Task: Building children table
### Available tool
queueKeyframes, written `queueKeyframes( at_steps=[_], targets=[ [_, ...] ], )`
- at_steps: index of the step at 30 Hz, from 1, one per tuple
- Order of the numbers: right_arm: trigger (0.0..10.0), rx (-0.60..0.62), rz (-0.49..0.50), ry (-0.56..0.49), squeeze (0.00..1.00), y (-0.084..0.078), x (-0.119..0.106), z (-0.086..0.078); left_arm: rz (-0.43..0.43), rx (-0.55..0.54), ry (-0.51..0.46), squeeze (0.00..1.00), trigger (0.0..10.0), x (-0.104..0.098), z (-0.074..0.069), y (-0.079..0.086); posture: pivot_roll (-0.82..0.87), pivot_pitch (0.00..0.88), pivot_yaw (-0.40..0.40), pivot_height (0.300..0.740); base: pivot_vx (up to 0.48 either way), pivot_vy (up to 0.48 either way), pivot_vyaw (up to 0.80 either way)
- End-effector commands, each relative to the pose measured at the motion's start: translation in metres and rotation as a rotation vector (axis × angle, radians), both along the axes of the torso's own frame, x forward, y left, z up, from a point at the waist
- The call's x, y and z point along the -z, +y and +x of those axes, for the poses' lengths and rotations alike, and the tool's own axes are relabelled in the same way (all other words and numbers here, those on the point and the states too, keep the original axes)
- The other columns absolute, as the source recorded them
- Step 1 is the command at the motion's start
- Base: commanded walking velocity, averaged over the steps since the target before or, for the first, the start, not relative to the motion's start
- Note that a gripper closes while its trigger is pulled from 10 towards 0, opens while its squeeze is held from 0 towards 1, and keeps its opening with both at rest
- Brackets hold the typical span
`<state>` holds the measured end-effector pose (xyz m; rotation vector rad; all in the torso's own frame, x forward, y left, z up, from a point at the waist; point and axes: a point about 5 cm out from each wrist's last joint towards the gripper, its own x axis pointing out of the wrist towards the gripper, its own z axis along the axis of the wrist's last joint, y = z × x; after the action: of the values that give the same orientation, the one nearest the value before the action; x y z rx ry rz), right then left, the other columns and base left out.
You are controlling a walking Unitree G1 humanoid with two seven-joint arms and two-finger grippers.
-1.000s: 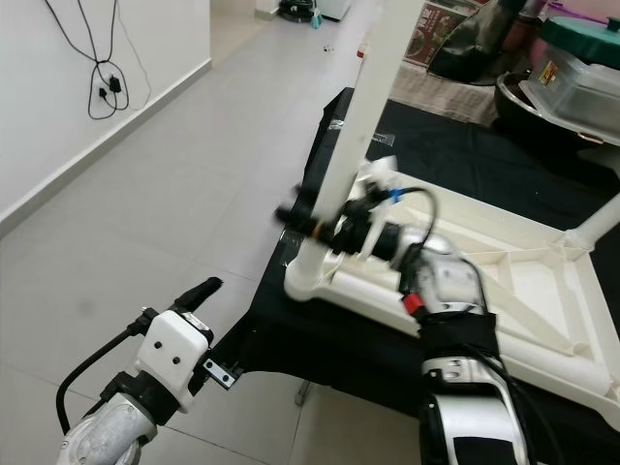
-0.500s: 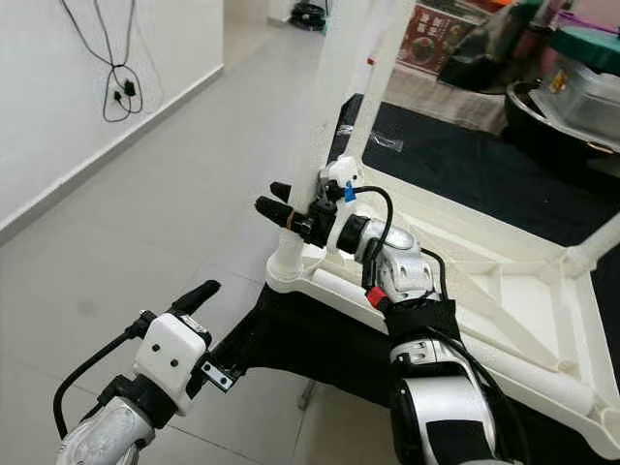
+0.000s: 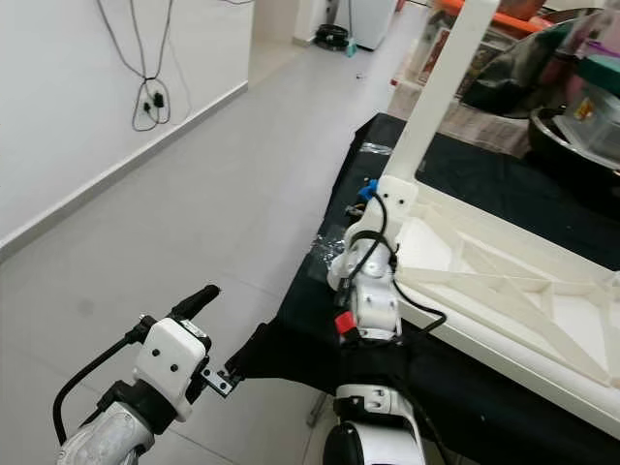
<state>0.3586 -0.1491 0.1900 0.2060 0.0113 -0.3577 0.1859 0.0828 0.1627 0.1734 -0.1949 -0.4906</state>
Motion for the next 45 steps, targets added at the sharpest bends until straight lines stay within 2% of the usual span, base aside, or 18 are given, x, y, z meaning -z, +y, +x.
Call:
queueKeyframes(
  at_steps=[1, 2, 8, 9, 10, 13, 19, 23, 24, 25, 30, 33, 34, 35, 36, 41, 43, 45],
  targets=[
    [3.6, 0.000, 0.048, 0.118, 0.00, 0.009, 0.025, -0.003, 0.002, 0.008, 0.006, 0.00, 10.0, 0.002, -0.001, -0.001, 0.13, 0.076, -0.168, 0.740, 0.000, 0.000, 0.00],
    [10.0, -0.038, 0.048, 0.079, 1.00, 0.014, 0.020, -0.001, 0.002, 0.009, 0.007, 0.00, 10.0, 0.002, -0.001, -0.001, 0.13, 0.078, -0.167, 0.740, 0.000, 0.000, 0.00],
    [10.0, -0.022, 0.013, -0.012, 0.94, 0.008, 0.002, 0.003, 0.000, 0.008, 0.008, 0.00, 10.0, 0.002, -0.001, 0.000, 0.12, 0.079, -0.166, 0.740, 0.000, 0.000, 0.00],
    [10.0, -0.027, -0.005, -0.044, 0.00, 0.000, -0.004, 0.006, -0.001, 0.008, 0.008, 0.00, 10.0, 0.002, 0.000, 0.000, 0.12, 0.079, -0.166, 0.740, 0.000, 0.000, 0.00],
    [10.0, -0.085, -0.012, -0.118, 0.00, -0.018, -0.015, 0.013, -0.001, 0.011, 0.007, 0.00, 10.0, 0.001, 0.000, -0.001, 0.12, 0.078, -0.164, 0.740, 0.000, 0.000, 0.00],
    [10.0, -0.116, -0.013, -0.145, 0.00, -0.023, -0.019, 0.015, -0.002, 0.013, 0.007, 0.00, 10.0, 0.001, 0.000, -0.002, 0.12, 0.078, -0.164, 0.740, 0.000, 0.000, 0.00],
    [10.0, -0.587, 0.009, -0.200, 0.00, -0.029, -0.030, 0.023, -0.001, 0.012, 0.005, 0.00, 10.0, 0.001, 0.001, -0.002, 0.12, 0.076, -0.165, 0.740, 0.000, 0.000, 0.00],
    [10.0, -0.898, -0.010, -0.165, 0.00, -0.019, -0.027, 0.016, 0.000, 0.008, 0.005, 0.00, 10.0, 0.002, 0.001, -0.001, 0.12, 0.074, -0.166, 0.740, 0.000, 0.000, 0.00],
    [10.0, -1.200, -0.001, -0.132, 0.00, -0.007, -0.021, 0.001, 0.001, 0.009, 0.004, 0.00, 10.0, 0.002, 0.002, -0.002, 0.12, 0.070, -0.170, 0.740, 0.000, 0.000, 0.00],
    [10.0, -1.296, -0.007, -0.111, 0.00, -0.004, -0.019, -0.004, 0.002, 0.010, 0.003, 0.00, 10.0, 0.002, 0.002, -0.002, 0.12, 0.070, -0.170, 0.740, 0.000, 0.000, 0.00],
    [10.0, -1.533, -0.065, -0.069, 0.00, 0.005, -0.012, -0.012, 0.003, 0.009, 0.001, 0.00, 10.0, 0.002, 0.002, -0.003, 0.13, 0.064, -0.179, 0.740, 0.000, 0.000, 0.00],
    [10.0, -1.616, -0.088, -0.074, 0.00, 0.010, -0.014, -0.012, 0.003, 0.009, -0.001, 0.00, 10.0, 0.001, 0.001, -0.003, 0.13, 0.060, -0.182, 0.740, 0.000, 0.000, 0.00],
    [2.5, -1.636, -0.097, -0.086, 0.00, 0.013, -0.016, -0.011, 0.003, 0.008, -0.003, 0.00, 10.0, 0.001, 0.001, -0.003, 0.13, 0.060, -0.182, 0.740, 0.000, 0.000, 0.00],
    [2.5, -1.636, -0.097, -0.086, 0.00, 0.013, -0.016, -0.011, 0.003, 0.008, -0.003, 0.00, 10.0, 0.001, 0.001, -0.003, 0.13, 0.060, -0.182, 0.740, 0.000, 0.000, 0.00],
    [0.0, -1.625, -0.107, -0.084, 0.00, 0.015, -0.016, -0.008, 0.004, 0.005, -0.005, 0.00, 10.0, 0.001, 0.002, -0.002, 0.13, 0.058, -0.184, 0.740, 0.000, 0.000, 0.00],
    [0.0, -1.528, -0.125, -0.084, 0.00, 0.018, -0.016, 0.002, 0.005, 0.000, -0.008, 0.00, 10.0, 0.001, 0.002, -0.002, 0.13, 0.051, -0.186, 0.740, 0.000, 0.000, 0.00],
    [0.0, -1.195, -0.165, -0.068, 0.00, 0.013, -0.010, 0.018, 0.005, -0.001, -0.010, 0.00, 10.0, 0.001, 0.002, -0.002, 0.13, 0.047, -0.184, 0.740, 0.000, 0.000, 0.00],
    [0.0, -1.053, -0.179, -0.056, 0.00, 0.008, -0.008, 0.023, 0.005, -0.001, -0.010, 0.00, 10.0, 0.001, 0.002, -0.002, 0.13, 0.047, -0.184, 0.740, 0.000, 0.000, 0.00]
  ],
)
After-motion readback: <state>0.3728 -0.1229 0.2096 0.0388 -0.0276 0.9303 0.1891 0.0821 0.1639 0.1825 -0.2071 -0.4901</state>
